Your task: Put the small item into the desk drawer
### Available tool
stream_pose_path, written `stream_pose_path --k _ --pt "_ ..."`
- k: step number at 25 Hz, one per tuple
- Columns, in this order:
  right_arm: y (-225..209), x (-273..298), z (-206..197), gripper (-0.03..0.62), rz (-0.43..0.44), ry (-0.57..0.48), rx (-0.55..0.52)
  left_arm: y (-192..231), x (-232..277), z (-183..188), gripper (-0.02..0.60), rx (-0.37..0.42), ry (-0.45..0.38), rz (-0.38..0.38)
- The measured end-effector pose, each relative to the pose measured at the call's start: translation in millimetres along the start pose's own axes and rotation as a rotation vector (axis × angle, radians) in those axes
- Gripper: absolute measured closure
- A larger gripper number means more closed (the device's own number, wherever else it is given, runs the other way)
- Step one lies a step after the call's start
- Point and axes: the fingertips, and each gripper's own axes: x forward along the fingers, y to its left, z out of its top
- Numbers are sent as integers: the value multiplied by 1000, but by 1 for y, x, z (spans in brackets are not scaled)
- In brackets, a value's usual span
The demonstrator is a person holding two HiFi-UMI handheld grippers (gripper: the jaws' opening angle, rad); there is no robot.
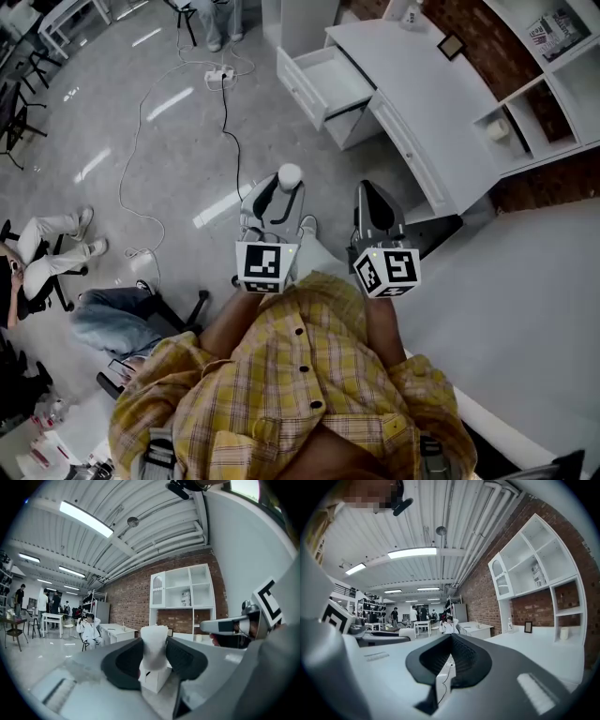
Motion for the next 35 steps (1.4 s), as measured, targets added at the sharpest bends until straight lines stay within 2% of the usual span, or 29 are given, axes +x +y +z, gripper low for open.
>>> stream_pose_path --k 9,17,35 --pt "-5 48 -6 599 14 12 -1 19 33 2 417 8 -6 -32" --pt "-23 121 -21 599 31 44 28 48 96 -4 417 18 15 -49" --pt "-141 294 -5 599 14 95 84 108 295 11 417 32 84 -55"
